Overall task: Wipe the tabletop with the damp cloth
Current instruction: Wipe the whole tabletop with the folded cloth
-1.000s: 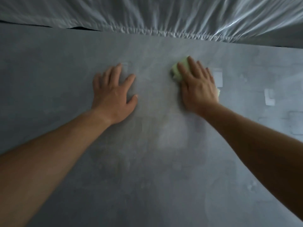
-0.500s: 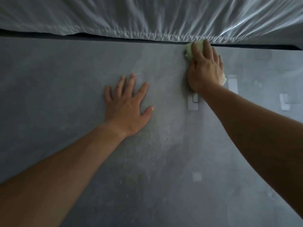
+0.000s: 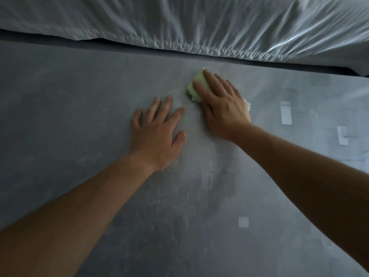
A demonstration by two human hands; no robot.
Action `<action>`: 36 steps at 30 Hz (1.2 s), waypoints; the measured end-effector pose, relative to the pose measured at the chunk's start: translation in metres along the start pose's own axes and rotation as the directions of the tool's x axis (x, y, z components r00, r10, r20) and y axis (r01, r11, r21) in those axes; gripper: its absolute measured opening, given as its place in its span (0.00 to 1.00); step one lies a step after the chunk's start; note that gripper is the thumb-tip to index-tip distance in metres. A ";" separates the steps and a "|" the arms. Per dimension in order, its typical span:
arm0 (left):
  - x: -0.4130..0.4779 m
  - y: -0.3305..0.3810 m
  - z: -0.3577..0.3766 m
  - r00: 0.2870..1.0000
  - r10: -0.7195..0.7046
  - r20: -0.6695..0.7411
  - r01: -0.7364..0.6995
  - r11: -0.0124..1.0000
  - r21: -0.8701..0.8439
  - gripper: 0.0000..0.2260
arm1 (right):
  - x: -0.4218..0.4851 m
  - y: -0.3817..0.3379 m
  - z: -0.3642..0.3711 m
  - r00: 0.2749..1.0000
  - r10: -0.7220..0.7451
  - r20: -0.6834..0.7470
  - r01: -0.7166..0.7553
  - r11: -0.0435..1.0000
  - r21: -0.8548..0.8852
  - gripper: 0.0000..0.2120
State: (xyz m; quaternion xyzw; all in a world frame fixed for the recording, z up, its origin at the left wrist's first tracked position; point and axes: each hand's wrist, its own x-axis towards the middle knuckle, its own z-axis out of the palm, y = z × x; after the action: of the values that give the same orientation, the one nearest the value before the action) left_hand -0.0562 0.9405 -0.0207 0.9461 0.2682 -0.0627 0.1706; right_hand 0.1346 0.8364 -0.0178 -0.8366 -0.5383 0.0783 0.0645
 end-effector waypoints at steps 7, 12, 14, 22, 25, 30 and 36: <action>-0.009 -0.008 -0.003 0.989 0.034 -0.147 -0.048 0.995 -0.090 0.25 | 0.034 -0.019 0.002 0.967 0.250 -0.045 -0.248 0.967 0.058 0.25; -0.026 -0.010 -0.007 0.972 0.047 -0.230 -0.061 0.997 -0.054 0.17 | -0.039 -0.041 0.015 0.971 -0.237 0.034 0.236 0.972 0.013 0.26; -0.036 -0.013 -0.005 0.974 0.037 -0.225 -0.044 0.999 -0.028 0.17 | -0.048 -0.020 0.012 0.975 -0.221 0.029 0.221 0.975 -0.003 0.25; -0.057 -0.030 0.007 0.995 0.014 -0.103 -0.008 0.998 0.060 0.28 | -0.038 -0.039 0.012 0.988 0.140 -0.060 -0.137 0.989 0.056 0.25; -0.058 -0.031 0.010 0.995 0.016 -0.094 -0.011 0.999 0.048 0.28 | -0.082 -0.044 0.018 0.993 -0.102 0.053 0.102 0.995 0.006 0.25; -0.058 -0.032 0.015 0.993 0.022 -0.113 -0.014 0.997 0.072 0.30 | -0.047 -0.010 0.007 0.953 0.300 -0.048 -0.296 0.952 0.075 0.25; -0.059 -0.030 0.017 0.993 0.020 -0.120 -0.008 0.995 0.101 0.32 | -0.125 -0.074 0.025 0.999 0.014 0.029 -0.015 0.999 0.032 0.26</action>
State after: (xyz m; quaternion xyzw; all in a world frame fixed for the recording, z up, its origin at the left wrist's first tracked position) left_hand -0.1228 0.9301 -0.0331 0.9574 0.2678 -0.0174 0.1069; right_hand 0.0122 0.7535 -0.0206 -0.8381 -0.5318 0.0995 0.0697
